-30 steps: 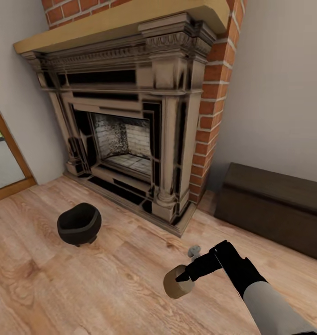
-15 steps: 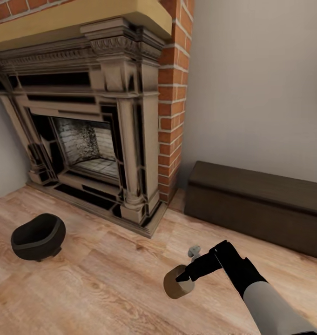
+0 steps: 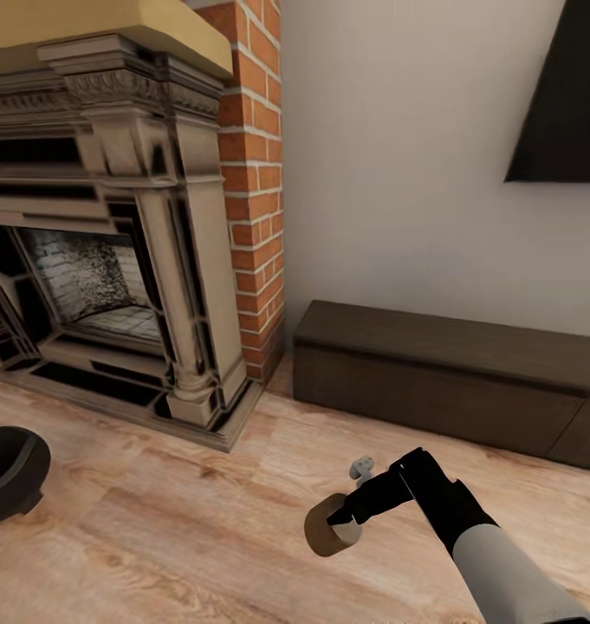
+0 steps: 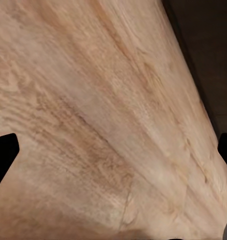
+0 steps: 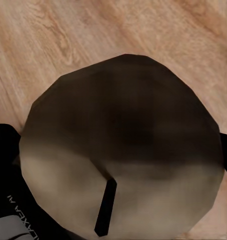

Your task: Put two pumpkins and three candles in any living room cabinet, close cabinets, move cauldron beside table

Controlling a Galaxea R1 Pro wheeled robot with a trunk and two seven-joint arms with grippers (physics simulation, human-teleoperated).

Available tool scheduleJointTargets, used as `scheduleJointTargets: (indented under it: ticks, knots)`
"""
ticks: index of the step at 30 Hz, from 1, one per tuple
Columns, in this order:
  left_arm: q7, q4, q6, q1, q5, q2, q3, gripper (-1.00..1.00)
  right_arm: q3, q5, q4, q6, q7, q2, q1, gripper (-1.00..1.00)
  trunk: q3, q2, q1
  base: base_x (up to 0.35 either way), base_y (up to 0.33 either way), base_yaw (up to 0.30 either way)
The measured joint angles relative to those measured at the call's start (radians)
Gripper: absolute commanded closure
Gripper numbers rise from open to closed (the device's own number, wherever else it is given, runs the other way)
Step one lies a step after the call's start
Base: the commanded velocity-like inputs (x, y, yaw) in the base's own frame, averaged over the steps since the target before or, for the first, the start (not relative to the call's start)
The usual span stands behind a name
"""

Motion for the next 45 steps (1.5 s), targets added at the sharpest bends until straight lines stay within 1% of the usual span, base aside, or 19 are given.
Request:
scheduleJointTargets:
  ticks: [8, 22, 30, 36, 38, 39, 40, 41, 43, 44, 45]
  knots:
    - [0.0, 0.0, 0.0, 0.0, 0.0, 0.0, 0.001, -1.0, 0.0, 0.0, 0.0, 0.0, 0.0, 0.0, 0.0, 1.0, 0.007, 0.0, 0.0, 0.033, -0.044, -0.271]
    - [0.0, 0.0, 0.0, 0.0, 0.0, 0.0, 0.0, -1.0, 0.0, 0.001, 0.0, 0.0, 0.0, 0.0, 0.0, 1.0, 0.018, 0.0, 0.0, 0.182, -0.202, -0.265]
    - [0.0, 0.0, 0.0, 0.0, 0.0, -0.001, 0.0, -1.0, 0.0, 0.001, 0.0, 0.0, 0.0, 0.0, 0.0, 1.0, 0.02, 0.0, 0.0, 0.224, -0.211, -0.064]
    - [-0.001, 0.0, 0.001, 0.0, 0.001, 0.0, 0.001, -1.0, 0.0, -0.002, -0.001, -0.001, 0.001, 0.0, 0.0, 1.0, 0.02, 0.0, 0.0, 0.01, -0.009, 0.0]
    - [0.005, -0.005, 0.013, -0.002, 0.012, 0.0, 0.009, -1.0, 0.001, -0.002, -0.001, -0.003, -0.007, 0.002, 0.0, 1.0, 0.02, 0.0, 0.0, 0.0, 0.0, 0.0]
    - [0.009, -0.015, 0.026, -0.008, 0.023, 0.001, 0.014, -1.0, 0.001, 0.0, -0.001, -0.003, -0.019, 0.003, 0.0, 1.0, 0.02, 0.0, 0.0, 0.0, 0.0, 0.0]
    - [0.014, -0.035, 0.054, -0.015, 0.04, 0.004, 0.018, -1.0, 0.0, 0.0, -0.001, -0.003, -0.035, 0.003, 0.0, 1.0, 0.02, 0.0, 0.0, 0.0, 0.0, 0.0]
    - [0.017, -0.05, 0.077, -0.02, 0.049, 0.005, 0.018, -1.0, 0.0, -0.002, -0.001, -0.002, -0.044, 0.003, 0.0, 1.0, 0.02, 0.0, 0.0, 0.0, 0.0, 0.0]
    - [0.044, -0.133, 0.185, -0.035, 0.075, 0.015, 0.023, -1.0, -0.008, -0.001, -0.001, -0.003, -0.08, 0.0, 0.0, 1.0, 0.02, 0.0, 0.0, 0.0, 0.0, 0.0]
    - [0.072, -0.186, 0.234, -0.039, 0.08, 0.019, 0.028, -1.0, -0.011, -0.003, -0.001, -0.002, -0.094, -0.001, 0.0, 1.0, 0.02, 0.0, 0.0, 0.0, 0.0, 0.0]
    - [0.091, -0.216, 0.254, -0.04, 0.082, 0.021, 0.03, -1.0, -0.013, -0.006, -0.001, 0.0, -0.1, -0.002, 0.0, 1.0, 0.02, 0.0, 0.0, 0.0, 0.0, 0.0]
